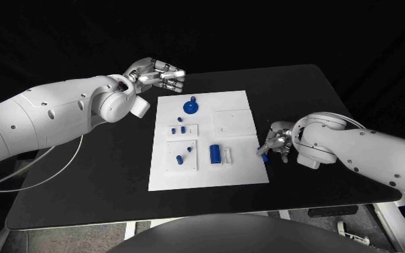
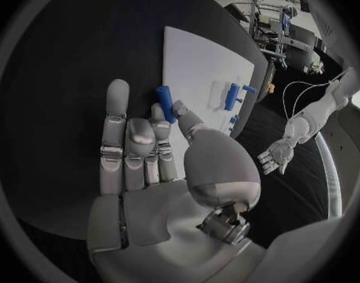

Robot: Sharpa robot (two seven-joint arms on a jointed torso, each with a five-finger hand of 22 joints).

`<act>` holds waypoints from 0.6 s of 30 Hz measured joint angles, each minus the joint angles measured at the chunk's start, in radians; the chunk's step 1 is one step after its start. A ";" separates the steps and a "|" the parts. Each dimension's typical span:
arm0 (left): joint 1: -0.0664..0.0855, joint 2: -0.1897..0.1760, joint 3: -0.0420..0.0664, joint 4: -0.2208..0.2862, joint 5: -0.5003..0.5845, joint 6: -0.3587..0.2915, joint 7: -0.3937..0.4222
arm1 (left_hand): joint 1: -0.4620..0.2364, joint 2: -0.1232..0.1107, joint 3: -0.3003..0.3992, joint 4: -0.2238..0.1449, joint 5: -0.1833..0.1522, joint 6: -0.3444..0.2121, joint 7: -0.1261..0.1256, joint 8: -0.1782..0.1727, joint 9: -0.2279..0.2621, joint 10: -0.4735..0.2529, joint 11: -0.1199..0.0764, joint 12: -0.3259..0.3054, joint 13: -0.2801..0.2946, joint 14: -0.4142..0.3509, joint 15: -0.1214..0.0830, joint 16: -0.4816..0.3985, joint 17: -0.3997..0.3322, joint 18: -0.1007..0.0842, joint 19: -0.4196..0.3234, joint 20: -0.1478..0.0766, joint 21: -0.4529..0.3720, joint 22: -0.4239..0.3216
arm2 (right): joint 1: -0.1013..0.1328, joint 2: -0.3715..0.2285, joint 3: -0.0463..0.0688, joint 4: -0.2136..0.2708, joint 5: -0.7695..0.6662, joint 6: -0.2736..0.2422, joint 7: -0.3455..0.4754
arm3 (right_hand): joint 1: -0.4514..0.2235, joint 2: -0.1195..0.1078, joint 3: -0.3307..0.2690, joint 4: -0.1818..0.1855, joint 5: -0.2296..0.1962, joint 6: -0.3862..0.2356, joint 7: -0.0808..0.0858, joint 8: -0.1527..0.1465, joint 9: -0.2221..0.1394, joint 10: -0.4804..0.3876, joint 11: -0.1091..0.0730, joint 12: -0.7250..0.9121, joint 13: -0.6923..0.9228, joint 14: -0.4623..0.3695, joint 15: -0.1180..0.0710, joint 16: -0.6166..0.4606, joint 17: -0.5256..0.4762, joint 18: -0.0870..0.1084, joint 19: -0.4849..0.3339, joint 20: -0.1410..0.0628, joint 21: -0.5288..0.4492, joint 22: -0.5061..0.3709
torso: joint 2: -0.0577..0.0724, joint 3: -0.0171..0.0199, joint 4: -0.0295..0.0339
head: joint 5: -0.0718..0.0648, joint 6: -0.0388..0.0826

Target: Assemble the parts on the task board

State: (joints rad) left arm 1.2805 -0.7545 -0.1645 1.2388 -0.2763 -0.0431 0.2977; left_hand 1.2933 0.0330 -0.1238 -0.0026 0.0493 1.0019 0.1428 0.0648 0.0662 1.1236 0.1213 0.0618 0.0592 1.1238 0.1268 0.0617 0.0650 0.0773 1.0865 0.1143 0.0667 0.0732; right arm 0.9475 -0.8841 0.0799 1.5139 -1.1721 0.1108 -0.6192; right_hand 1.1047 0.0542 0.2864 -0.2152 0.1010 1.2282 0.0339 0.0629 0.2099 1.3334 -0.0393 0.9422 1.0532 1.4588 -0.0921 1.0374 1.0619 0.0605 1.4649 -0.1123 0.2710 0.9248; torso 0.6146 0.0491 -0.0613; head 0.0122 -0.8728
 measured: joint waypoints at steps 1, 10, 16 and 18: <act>0.000 0.000 0.000 0.000 0.000 0.000 0.000 | 0.000 0.000 0.000 0.000 0.000 0.000 0.000 0.000 0.000 0.000 0.000 0.000 0.000 0.000 0.000 0.000 0.000 0.000 0.000 0.000 0.000 0.000 | 0.000 -0.003 0.000 0.000 0.003 0.000 0.005 | 0.000 0.000 0.005 0.005 0.000 0.002 -0.002 0.000 0.006 0.000 0.000 -0.002 -0.001 0.000 0.000 0.000 -0.002 0.000 0.000 0.000 0.004 0.002 | 0.000 0.0000 -0.0002 | 0.000 0.000; 0.000 0.000 0.000 -0.004 0.000 0.001 -0.001 | -0.004 0.004 0.000 0.000 0.000 0.000 0.000 0.000 0.000 0.000 0.000 0.000 0.000 0.000 0.000 0.000 0.000 0.000 0.000 0.000 0.000 0.000 | -0.006 -0.039 0.012 0.007 0.041 0.005 0.022 | -0.014 0.013 0.013 0.012 -0.020 0.009 -0.009 -0.005 0.010 0.004 -0.004 -0.002 -0.001 0.000 0.000 0.000 -0.004 0.000 -0.002 -0.002 0.004 -0.001 | 0.000 0.0000 -0.0009 | -0.001 0.000; 0.000 0.001 0.000 -0.005 0.000 0.001 -0.001 | -0.004 0.004 0.000 0.000 0.000 0.000 0.000 0.000 0.000 0.000 0.000 0.000 0.000 0.000 0.000 0.000 0.000 0.000 0.000 0.000 0.000 0.000 | 0.022 -0.058 0.021 0.013 0.065 0.011 0.019 | -0.023 0.009 0.026 -0.001 -0.020 0.018 -0.014 -0.001 0.009 0.004 -0.003 -0.002 -0.001 0.000 0.000 0.000 -0.004 0.000 -0.002 -0.002 0.004 -0.002 | 0.000 -0.0006 -0.0009 | -0.001 0.000; 0.000 0.002 0.000 -0.005 0.000 0.001 -0.001 | -0.004 0.004 0.000 0.000 0.000 0.000 0.000 0.000 0.000 0.000 0.000 0.000 0.000 0.000 0.000 0.000 0.000 0.000 0.000 0.000 0.000 0.000 | 0.037 -0.061 0.025 0.016 0.074 0.011 0.019 | -0.026 0.011 0.026 -0.001 -0.020 0.022 -0.015 -0.001 0.009 0.006 -0.005 -0.002 0.000 0.000 0.000 0.000 -0.004 0.000 -0.002 -0.002 0.004 -0.002 | 0.000 -0.0011 -0.0003 | 0.000 0.000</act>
State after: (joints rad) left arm 1.2804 -0.7527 -0.1646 1.2337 -0.2763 -0.0419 0.2965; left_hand 1.2895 0.0368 -0.1238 -0.0026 0.0493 1.0019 0.1429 0.0648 0.0662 1.1236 0.1213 0.0618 0.0592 1.1238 0.1268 0.0617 0.0650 0.0773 1.0865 0.1143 0.0667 0.0732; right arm 0.9844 -0.9449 0.1046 1.5298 -1.0981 0.1221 -0.5999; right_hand 1.0792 0.0656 0.3125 -0.2164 0.0812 1.2500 0.0190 0.0616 0.2188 1.3389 -0.0445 0.9402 1.0536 1.4587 -0.0920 1.0373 1.0584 0.0605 1.4628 -0.1144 0.2746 0.9226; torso 0.6143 0.0480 -0.0616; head 0.0124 -0.8728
